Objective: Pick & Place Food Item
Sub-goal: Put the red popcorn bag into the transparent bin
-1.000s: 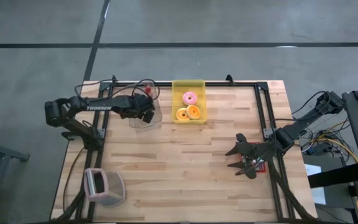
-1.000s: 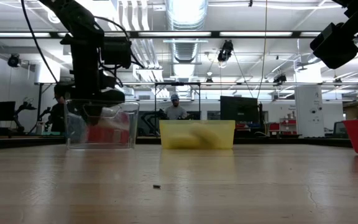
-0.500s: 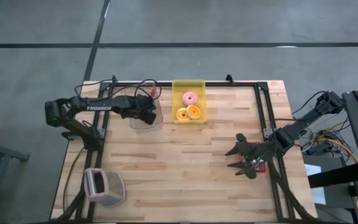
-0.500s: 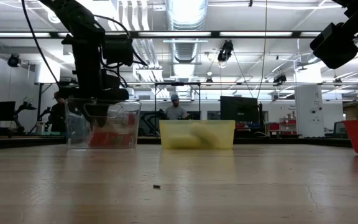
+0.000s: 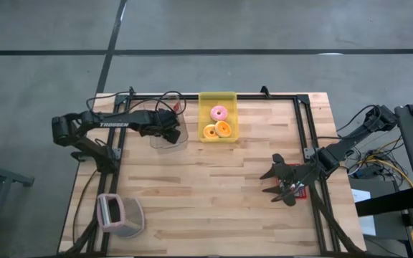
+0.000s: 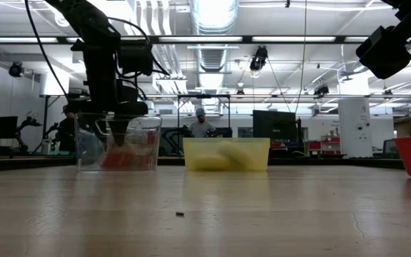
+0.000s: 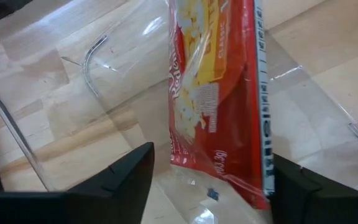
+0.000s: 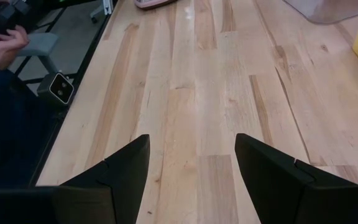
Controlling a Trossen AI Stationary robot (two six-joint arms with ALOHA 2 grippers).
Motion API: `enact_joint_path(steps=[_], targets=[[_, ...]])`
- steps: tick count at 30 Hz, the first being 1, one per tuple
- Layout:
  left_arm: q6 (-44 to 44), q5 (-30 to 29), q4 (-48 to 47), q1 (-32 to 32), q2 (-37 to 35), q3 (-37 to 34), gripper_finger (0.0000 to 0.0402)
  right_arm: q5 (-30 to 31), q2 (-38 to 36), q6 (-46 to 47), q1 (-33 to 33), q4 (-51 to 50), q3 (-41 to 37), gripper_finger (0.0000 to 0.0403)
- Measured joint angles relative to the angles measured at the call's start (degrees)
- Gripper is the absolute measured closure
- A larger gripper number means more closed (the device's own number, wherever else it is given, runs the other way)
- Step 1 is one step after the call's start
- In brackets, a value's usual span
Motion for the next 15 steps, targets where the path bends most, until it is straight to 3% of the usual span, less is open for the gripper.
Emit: enact_joint_path(steps=[6, 15], targets=[[0.00, -0.02, 0.00, 0.02, 0.00, -0.29, 0.0126, 0.01, 0.00, 0.00, 0.00, 0.00, 0.00, 0.0170], [-0.16, -0.15, 0.08, 0.02, 0.00, -0.89, 0.0122, 0.00, 0.00, 0.00, 0.00, 0.01, 0.00, 0.0170]])
